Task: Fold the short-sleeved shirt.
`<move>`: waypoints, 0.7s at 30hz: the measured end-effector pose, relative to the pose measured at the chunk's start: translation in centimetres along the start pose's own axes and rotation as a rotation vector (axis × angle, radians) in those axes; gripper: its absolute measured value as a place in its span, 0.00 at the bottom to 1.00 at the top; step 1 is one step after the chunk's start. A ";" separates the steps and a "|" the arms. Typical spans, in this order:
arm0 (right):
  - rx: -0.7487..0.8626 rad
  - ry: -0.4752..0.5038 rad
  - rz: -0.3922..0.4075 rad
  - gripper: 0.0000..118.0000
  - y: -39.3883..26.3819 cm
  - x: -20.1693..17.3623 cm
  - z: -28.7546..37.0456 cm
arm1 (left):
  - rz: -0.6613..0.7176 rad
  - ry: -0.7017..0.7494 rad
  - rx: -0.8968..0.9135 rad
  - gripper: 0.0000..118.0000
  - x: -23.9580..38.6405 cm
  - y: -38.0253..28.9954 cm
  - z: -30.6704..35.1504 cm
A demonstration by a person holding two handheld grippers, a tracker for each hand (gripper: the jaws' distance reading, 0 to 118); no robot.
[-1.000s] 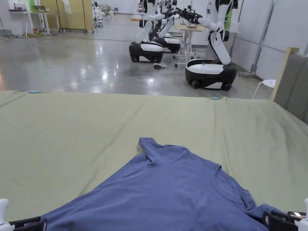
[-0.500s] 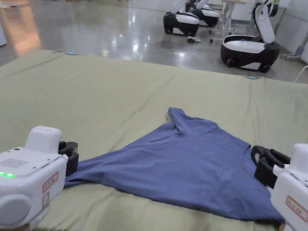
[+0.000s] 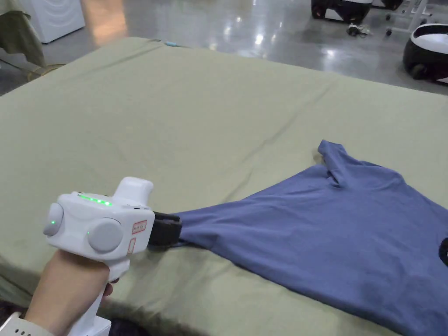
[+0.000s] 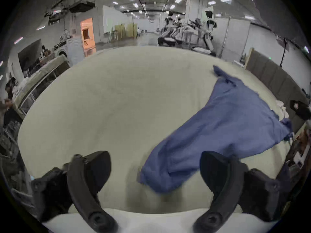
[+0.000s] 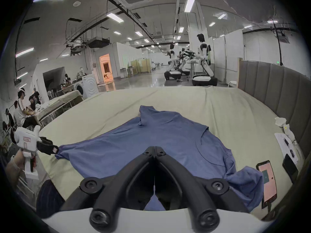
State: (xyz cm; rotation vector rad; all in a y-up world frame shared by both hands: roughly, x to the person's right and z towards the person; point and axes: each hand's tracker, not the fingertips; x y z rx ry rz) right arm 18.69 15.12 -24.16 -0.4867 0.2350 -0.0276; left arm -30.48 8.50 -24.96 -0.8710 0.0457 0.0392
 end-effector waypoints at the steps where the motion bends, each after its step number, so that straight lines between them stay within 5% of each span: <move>1: -0.011 -0.003 -0.004 0.03 0.2 0.3 -0.5 | -0.014 0.007 -0.011 0.62 0.3 0.3 -1.0; 4: -0.070 -0.020 0.020 0.03 1.3 1.4 -2.9 | -0.057 -0.016 -0.048 0.42 1.6 0.3 -2.9; 6: -0.115 -0.051 0.062 0.03 2.6 3.4 -5.8 | -0.141 0.007 -0.028 0.17 2.3 0.4 -2.2; 7: -0.134 -0.064 0.071 0.03 3.4 4.2 -7.4 | -0.148 -0.002 -0.019 0.17 2.7 0.3 -1.5; 8: -0.160 -0.076 0.084 0.03 4.3 5.2 -9.3 | -0.142 -0.009 0.000 0.00 3.0 0.4 -1.1; 12: -0.305 -0.069 0.093 0.05 8.3 9.2 -19.3 | -0.065 -0.085 0.063 0.00 2.7 1.1 1.6; 13: -0.338 -0.056 0.082 0.15 8.9 9.9 -21.6 | -0.078 -0.081 0.066 0.00 2.9 1.2 2.1; 15: -0.405 -0.098 0.131 0.74 10.1 11.0 -26.6 | -0.099 -0.066 0.076 0.00 3.3 1.8 3.3; 16: -0.431 -0.098 0.154 0.90 10.4 11.3 -28.6 | -0.094 -0.073 0.083 0.00 3.4 2.0 3.5; 21: -0.472 -0.090 0.237 0.92 11.0 10.8 -36.1 | -0.080 -0.085 0.079 0.00 3.7 2.6 3.4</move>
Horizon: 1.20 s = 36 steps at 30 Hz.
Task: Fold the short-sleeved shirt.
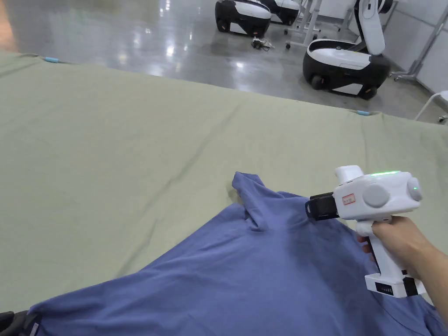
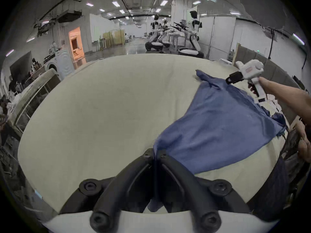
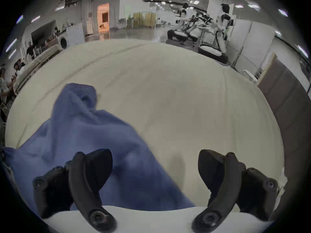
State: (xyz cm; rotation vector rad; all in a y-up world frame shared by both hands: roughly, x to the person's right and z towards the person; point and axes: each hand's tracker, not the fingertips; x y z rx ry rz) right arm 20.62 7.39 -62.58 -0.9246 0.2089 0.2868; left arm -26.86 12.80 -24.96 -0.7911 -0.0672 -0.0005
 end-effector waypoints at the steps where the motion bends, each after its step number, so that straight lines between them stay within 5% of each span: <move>1: -0.008 0.007 -0.001 0.92 0.4 0.1 -1.2 | 0.007 0.007 -0.004 0.00 0.0 -0.1 -0.1; 4: -0.081 0.150 -0.099 0.89 -0.1 -0.1 -2.6 | 0.030 0.008 -0.016 0.00 -0.1 -0.2 -0.7; 5: -0.096 0.134 -0.122 0.80 -0.6 -0.4 -2.6 | 0.030 0.012 -0.023 0.00 -0.1 -0.2 -0.8; 8: 0.021 0.095 -0.113 0.06 -1.4 -0.2 0.5 | 0.026 0.017 -0.029 0.00 -0.2 -0.5 -1.2; 13: 0.096 0.105 -0.096 0.06 -3.5 -1.2 7.5 | 0.040 0.011 -0.022 0.00 -0.3 -0.5 -1.5; 18: 0.235 0.122 -0.213 0.06 -7.2 -1.9 16.8 | 0.065 0.004 0.011 0.00 -0.5 -0.4 -0.7; 24: 0.318 0.094 -0.242 0.06 -10.7 -1.9 24.0 | 0.127 -0.064 0.037 0.00 -1.6 1.5 -0.8; 36: 0.636 -0.025 -0.288 0.06 0.5 5.1 42.1 | 0.040 -0.074 0.339 0.00 -0.4 21.6 6.5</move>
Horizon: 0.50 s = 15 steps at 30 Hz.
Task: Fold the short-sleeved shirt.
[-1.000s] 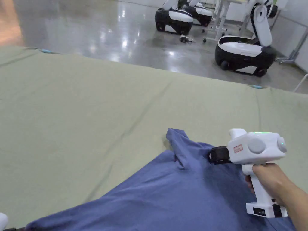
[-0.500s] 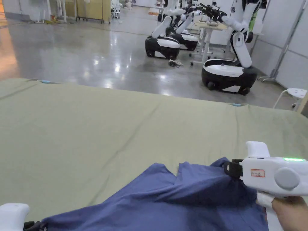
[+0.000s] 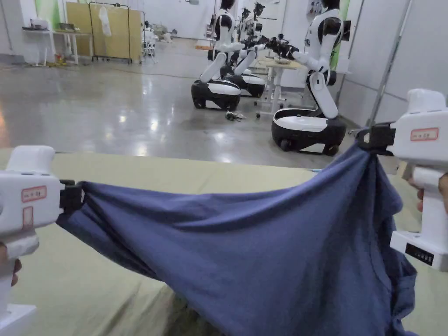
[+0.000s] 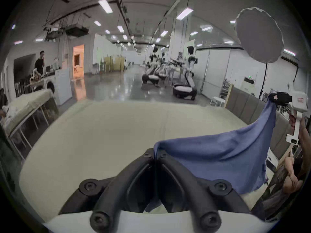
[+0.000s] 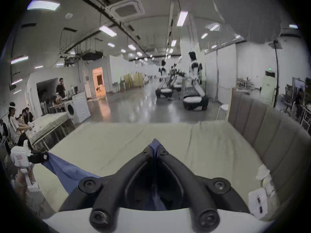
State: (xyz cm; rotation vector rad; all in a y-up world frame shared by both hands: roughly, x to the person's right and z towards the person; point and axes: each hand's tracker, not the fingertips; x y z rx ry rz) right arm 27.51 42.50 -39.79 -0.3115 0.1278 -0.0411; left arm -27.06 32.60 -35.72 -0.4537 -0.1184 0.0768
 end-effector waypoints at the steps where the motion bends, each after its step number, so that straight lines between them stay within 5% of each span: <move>1: 0.024 -0.014 -0.005 0.06 1.7 0.2 0.2 | -0.016 0.017 0.023 0.00 0.3 1.8 -0.1; 7: 0.165 -0.036 -0.085 0.06 11.1 1.5 1.7 | -0.041 0.055 0.132 0.00 1.7 11.6 0.0; 15: 0.287 -0.029 -0.096 0.06 17.9 -0.1 2.4 | -0.085 0.147 0.277 0.00 2.3 21.2 0.5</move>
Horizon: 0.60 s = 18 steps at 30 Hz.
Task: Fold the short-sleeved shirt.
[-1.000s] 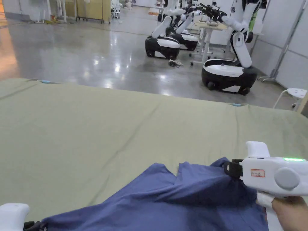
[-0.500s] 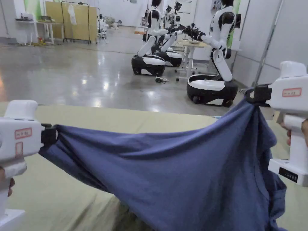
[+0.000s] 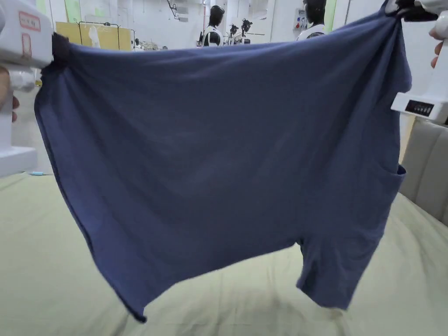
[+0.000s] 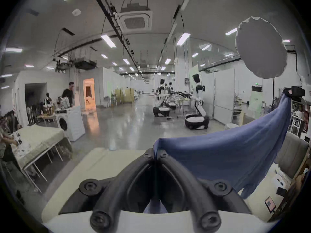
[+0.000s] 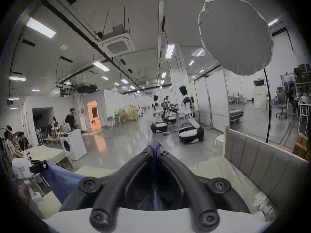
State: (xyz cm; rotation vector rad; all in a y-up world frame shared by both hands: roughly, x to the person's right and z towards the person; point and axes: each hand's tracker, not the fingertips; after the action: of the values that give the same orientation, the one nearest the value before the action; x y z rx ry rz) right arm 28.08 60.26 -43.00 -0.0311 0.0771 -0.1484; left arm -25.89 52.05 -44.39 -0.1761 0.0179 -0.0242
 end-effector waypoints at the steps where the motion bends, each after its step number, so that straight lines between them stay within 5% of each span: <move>1: 0.007 0.000 -0.007 0.06 0.4 -0.2 -0.2 | -0.006 0.008 0.006 0.00 0.0 0.7 -0.1; 8: -0.031 -0.029 -0.010 0.06 -2.2 0.3 -4.3 | 0.009 0.059 -0.015 0.00 -0.4 0.3 -2.9; 18: -0.166 -0.084 -0.061 0.06 -17.6 4.3 -7.2 | 0.029 0.095 -0.159 0.00 1.9 -13.9 -8.7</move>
State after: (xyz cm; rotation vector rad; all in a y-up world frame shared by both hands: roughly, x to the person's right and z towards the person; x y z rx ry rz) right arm 29.14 42.06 -49.83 -0.2050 0.0044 -0.2010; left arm -24.44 36.85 -50.52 -0.3335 0.1170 -0.0026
